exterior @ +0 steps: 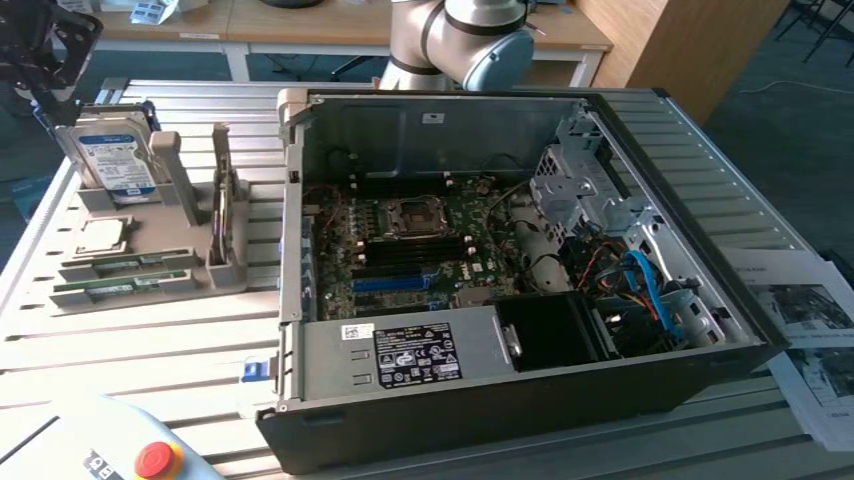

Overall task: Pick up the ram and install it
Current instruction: 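Reach for the ram, then pick up the ram and move it above insertion slot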

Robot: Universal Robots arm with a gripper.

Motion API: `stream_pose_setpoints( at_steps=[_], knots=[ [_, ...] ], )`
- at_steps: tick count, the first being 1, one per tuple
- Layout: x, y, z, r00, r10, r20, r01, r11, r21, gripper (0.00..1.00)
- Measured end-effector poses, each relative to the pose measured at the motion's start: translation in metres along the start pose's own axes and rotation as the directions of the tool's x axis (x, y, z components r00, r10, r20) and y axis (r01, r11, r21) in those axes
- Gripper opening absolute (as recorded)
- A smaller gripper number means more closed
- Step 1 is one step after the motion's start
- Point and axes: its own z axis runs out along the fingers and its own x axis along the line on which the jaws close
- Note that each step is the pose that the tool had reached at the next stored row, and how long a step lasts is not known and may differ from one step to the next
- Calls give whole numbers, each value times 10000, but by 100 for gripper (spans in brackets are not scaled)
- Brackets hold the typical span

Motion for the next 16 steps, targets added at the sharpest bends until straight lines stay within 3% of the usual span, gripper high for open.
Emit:
stream_pose_setpoints(
  at_steps=[16],
  knots=[
    [1,14,1,10000,0,0,0,10000,0,10]
  ],
)
